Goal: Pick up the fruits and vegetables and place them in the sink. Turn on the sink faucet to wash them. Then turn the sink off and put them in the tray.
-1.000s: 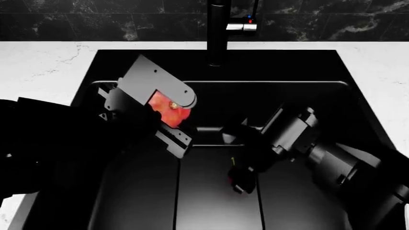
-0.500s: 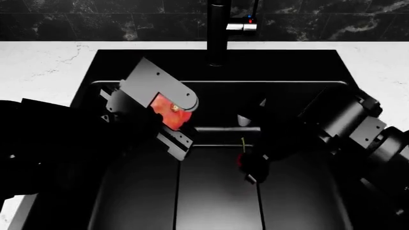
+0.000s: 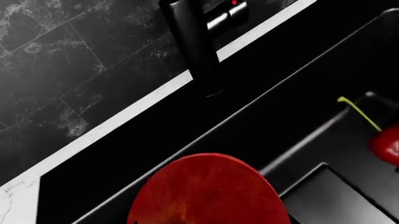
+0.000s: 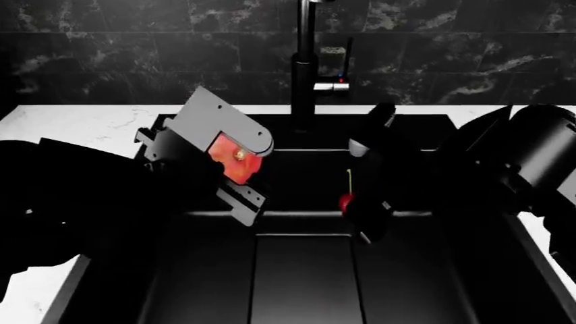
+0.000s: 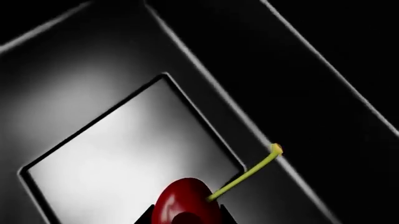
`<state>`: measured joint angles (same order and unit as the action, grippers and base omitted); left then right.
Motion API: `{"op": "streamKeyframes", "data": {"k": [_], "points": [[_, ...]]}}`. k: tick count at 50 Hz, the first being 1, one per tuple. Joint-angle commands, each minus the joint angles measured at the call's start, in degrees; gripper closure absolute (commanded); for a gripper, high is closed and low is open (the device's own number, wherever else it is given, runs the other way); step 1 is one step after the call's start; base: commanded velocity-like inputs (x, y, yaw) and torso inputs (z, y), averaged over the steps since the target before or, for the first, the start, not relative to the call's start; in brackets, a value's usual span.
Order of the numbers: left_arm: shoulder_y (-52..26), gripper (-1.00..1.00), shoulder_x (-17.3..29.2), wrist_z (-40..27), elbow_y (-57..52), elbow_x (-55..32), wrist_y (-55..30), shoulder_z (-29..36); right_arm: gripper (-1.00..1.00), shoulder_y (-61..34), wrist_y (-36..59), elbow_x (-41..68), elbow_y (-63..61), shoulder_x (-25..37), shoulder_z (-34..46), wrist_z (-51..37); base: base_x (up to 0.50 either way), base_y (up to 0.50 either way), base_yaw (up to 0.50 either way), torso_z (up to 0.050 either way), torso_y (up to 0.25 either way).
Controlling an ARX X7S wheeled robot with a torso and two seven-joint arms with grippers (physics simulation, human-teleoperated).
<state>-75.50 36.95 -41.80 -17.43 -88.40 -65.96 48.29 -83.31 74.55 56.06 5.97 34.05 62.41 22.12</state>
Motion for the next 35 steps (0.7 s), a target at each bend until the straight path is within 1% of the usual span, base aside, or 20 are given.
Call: {"op": "streamKeyframes", "data": {"k": [1, 11, 19, 25, 35], "points": [[-0.18, 1.00, -0.27, -2.10, 4.73, 0.44, -0.49, 0.86, 1.00, -0.55, 0.33, 1.69, -2.69, 2.33, -3.02, -2.36, 0.00, 0.00, 0.00, -0.004, 0.250], [-0.38, 1.00, -0.76, -1.81, 7.21, 1.38, -0.94, 1.92, 1.00, -0.63, -0.20, 2.42, -3.56, 3.87, -4.69, -3.69, 0.00, 0.00, 0.00, -0.004, 0.250], [-0.05, 1.00, -0.65, -0.96, 6.81, 2.11, -0.34, 2.15, 1.00, -0.69, -0.81, 2.88, -4.16, 4.70, -5.83, -4.59, 0.00, 0.00, 0.00, -0.004, 0.242], [-0.13, 1.00, -0.39, -1.35, 3.76, 1.55, 0.25, 1.58, 1.00, -0.64, -1.34, 3.00, -4.81, 4.83, -6.39, -5.43, -0.04, 0.00, 0.00, 0.000, 0.002], [-0.14, 1.00, -0.66, -1.96, 1.48, 0.89, 0.56, 1.48, 1.00, -1.23, -0.91, 4.61, -6.81, 5.48, -8.48, -7.70, -0.46, 0.02, 0.00, 0.000, 0.000]]}}
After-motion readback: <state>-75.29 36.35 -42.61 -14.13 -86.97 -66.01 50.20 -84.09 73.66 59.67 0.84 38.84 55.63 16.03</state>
